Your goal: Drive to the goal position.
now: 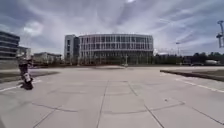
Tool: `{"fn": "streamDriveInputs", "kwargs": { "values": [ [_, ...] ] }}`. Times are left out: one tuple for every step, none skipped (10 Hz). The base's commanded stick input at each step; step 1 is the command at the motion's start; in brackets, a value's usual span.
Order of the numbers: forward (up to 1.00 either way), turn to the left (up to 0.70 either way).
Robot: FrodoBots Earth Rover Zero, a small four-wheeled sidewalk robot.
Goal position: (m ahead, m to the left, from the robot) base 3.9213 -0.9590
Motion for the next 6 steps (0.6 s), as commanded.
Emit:
{"fn": "streamDriveInputs", "kwargs": {
  "values": [
    [0.5, 0.0],
    [0.5, 0.0],
    [0.5, 0.0],
    [0.5, 0.0],
    [0.5, 0.0],
    [0.5, 0.0]
  ]
}}
